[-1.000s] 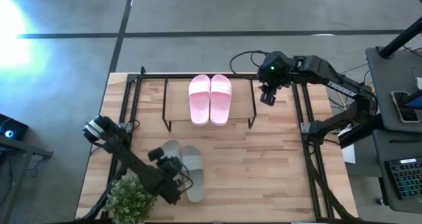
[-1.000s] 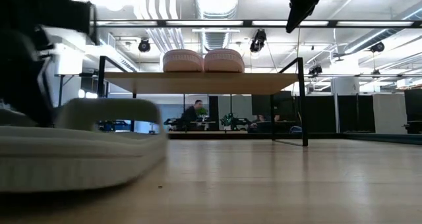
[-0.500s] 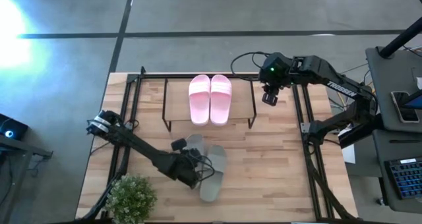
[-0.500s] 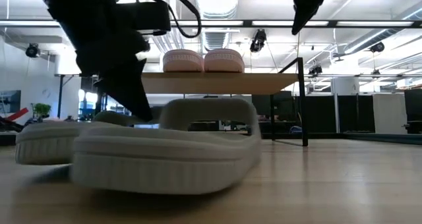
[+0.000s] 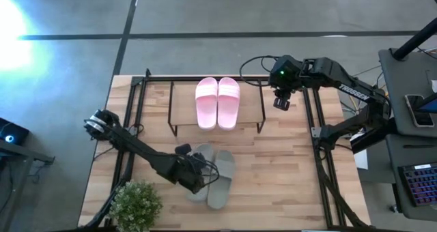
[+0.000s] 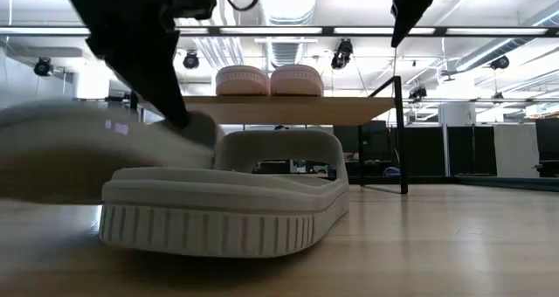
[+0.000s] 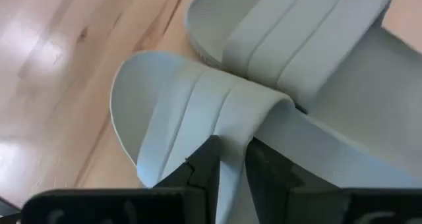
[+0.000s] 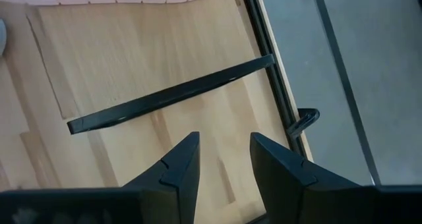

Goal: Pick and place slides into the shelf
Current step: Prepare the gray slides

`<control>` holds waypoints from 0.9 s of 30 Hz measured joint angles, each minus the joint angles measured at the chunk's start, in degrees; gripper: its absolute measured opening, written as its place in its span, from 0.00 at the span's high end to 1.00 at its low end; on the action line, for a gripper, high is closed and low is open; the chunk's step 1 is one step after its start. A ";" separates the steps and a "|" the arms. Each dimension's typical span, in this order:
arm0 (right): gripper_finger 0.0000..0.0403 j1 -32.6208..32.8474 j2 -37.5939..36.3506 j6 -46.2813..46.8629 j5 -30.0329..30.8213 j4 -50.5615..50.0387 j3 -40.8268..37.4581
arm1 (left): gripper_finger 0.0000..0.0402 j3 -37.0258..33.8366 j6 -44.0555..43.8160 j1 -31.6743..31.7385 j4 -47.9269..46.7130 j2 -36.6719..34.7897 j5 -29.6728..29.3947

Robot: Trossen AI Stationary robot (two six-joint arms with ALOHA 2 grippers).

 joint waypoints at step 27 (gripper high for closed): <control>0.69 0.00 0.00 0.62 -0.04 -0.31 0.00 | 0.43 0.54 -0.17 -0.12 1.50 -1.51 11.45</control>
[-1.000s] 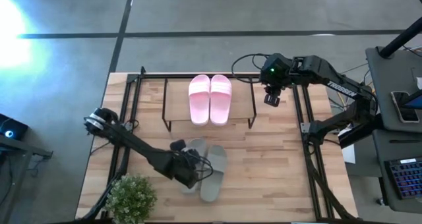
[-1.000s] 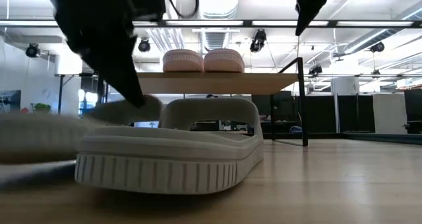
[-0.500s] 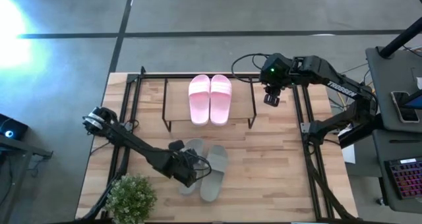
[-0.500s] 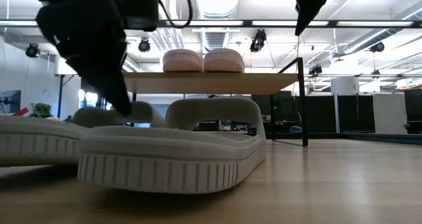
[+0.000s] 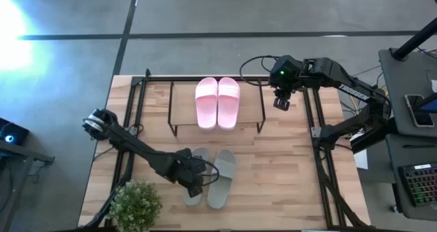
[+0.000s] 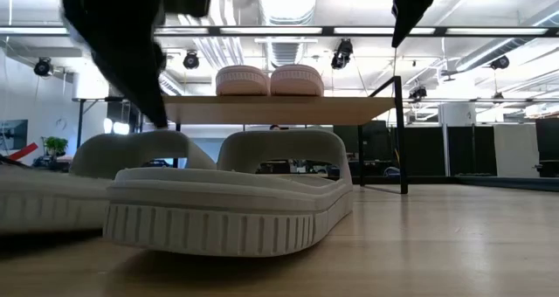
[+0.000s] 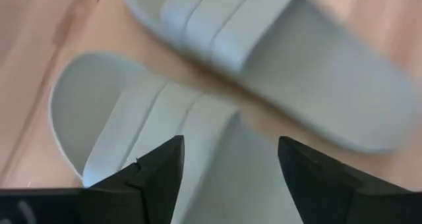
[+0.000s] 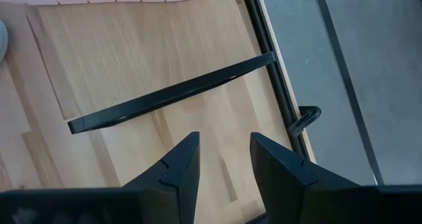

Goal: Pick and place slides into the shelf
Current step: Prepare the gray slides, then move the left gray slide under the shelf

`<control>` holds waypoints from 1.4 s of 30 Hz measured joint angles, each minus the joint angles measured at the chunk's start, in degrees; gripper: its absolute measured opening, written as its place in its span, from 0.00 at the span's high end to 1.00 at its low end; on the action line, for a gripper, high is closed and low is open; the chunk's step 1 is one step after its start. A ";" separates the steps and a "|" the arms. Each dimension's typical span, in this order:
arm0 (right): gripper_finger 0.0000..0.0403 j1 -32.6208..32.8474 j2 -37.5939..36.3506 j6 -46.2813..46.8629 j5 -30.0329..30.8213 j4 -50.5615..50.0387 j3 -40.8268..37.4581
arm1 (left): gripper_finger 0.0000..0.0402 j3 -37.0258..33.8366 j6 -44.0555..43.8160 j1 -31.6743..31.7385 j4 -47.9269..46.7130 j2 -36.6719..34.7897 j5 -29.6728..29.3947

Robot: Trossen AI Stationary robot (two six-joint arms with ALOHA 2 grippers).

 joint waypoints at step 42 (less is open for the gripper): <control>0.98 23.97 -21.42 38.69 -19.43 18.73 -33.20 | 0.99 4.77 -16.49 -18.21 9.72 5.79 9.77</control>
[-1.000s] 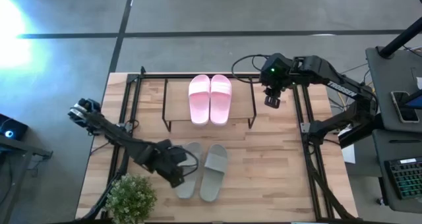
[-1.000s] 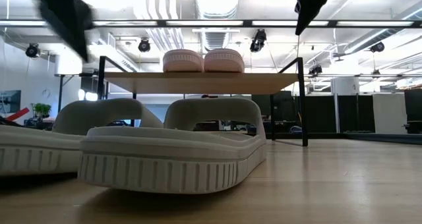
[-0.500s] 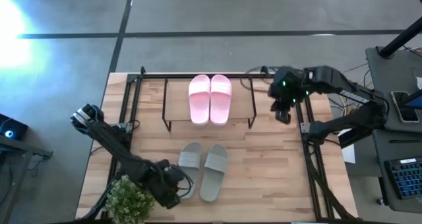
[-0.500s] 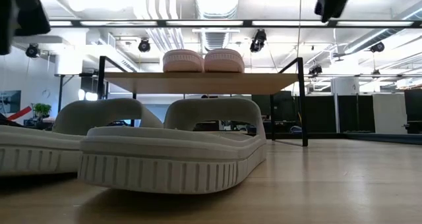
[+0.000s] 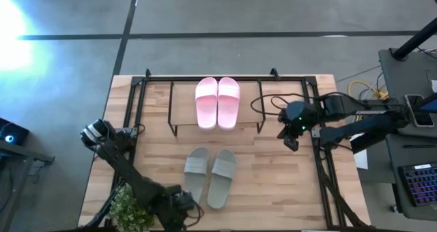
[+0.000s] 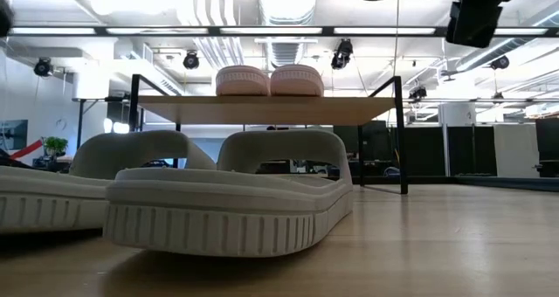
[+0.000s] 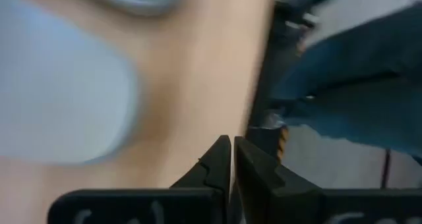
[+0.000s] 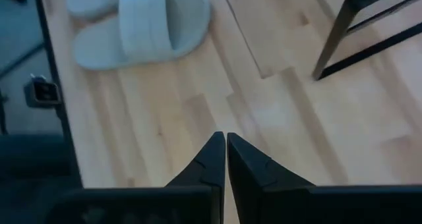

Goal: Pick and place slides into the shelf
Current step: Move the left gray slide under the shelf

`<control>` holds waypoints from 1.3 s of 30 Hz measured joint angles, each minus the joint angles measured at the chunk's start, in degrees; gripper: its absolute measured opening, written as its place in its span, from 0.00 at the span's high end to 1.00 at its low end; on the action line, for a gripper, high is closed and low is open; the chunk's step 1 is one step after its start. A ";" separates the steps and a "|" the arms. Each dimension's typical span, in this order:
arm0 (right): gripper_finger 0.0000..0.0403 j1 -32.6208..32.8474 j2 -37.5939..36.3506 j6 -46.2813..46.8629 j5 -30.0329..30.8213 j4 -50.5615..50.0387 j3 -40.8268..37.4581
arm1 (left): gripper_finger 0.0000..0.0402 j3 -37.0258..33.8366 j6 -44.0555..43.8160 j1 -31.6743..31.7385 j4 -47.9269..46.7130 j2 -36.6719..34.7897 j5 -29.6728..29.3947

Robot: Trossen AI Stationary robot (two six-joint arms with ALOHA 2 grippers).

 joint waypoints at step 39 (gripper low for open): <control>0.98 7.31 0.73 15.55 15.11 4.36 -0.91 | 0.98 -10.52 34.99 13.46 -1.78 7.01 -9.00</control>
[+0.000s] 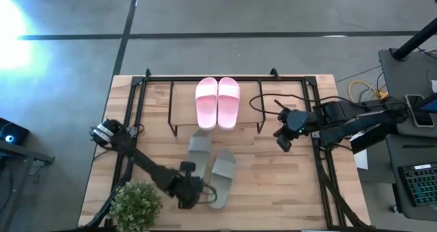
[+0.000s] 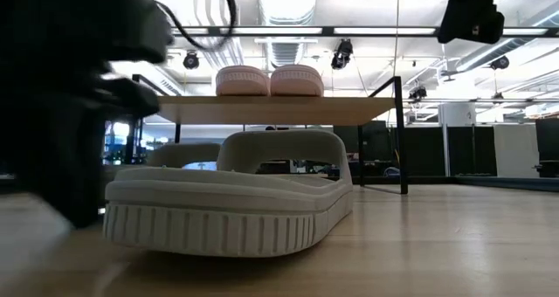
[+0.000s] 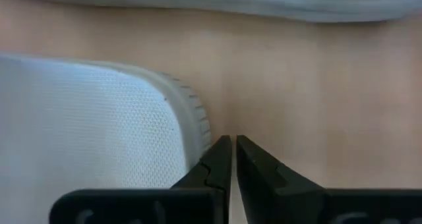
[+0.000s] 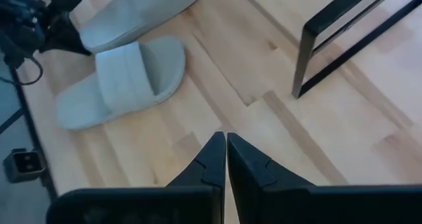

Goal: Pick and place slides into the shelf
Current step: Move the left gray slide under the shelf

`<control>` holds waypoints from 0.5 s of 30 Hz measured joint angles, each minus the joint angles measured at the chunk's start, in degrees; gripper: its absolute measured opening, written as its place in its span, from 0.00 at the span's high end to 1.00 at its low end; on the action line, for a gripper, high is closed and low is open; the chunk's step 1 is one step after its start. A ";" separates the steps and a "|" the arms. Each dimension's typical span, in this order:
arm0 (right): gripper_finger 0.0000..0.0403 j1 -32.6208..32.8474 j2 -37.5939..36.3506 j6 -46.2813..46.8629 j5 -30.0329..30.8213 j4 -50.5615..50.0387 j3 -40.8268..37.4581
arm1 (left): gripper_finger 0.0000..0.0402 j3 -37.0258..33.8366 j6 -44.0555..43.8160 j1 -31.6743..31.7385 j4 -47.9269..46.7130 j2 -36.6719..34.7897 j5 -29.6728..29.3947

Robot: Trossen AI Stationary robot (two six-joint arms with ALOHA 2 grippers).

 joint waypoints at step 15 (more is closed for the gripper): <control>0.98 -0.02 3.85 -0.84 3.47 1.29 -0.05 | 0.98 -8.65 21.18 21.13 13.59 -6.35 -3.39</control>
